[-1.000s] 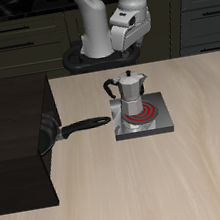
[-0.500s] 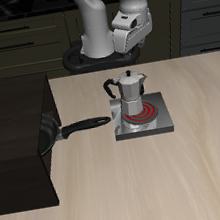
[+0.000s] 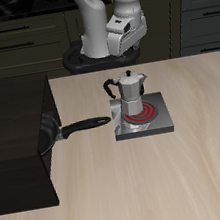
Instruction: Place the moka pot on the stove and close the stove
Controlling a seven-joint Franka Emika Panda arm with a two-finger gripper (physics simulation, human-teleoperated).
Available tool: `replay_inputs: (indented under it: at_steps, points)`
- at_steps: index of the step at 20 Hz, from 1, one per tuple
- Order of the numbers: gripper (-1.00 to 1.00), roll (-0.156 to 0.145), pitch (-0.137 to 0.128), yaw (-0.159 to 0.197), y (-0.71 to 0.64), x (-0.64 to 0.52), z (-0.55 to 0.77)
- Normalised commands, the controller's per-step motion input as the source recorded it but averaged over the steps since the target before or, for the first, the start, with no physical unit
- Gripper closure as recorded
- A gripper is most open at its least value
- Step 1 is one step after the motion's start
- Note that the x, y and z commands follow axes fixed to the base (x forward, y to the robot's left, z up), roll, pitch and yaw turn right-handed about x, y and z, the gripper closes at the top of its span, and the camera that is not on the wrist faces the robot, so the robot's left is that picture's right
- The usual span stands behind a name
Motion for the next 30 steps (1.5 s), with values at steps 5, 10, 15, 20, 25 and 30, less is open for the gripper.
replay_inputs:
  at_steps: [5, 10, 15, 20, 25, 30]
  points:
    - [-1.00, -0.012, -0.013, -0.007, -0.21, -0.06, -0.08]
    - [-1.00, -0.024, -0.030, 0.030, -0.15, -0.05, -0.10]
    - [-1.00, -0.007, 0.010, 0.021, -0.03, 0.01, -0.15]
    - [-1.00, -0.011, 0.012, 0.032, -0.06, 0.08, -0.14]
    - [-1.00, -0.004, 0.035, 0.014, -0.07, 0.08, -0.14]
    - [-1.00, 0.009, 0.032, 0.031, 0.09, 0.06, -0.23]
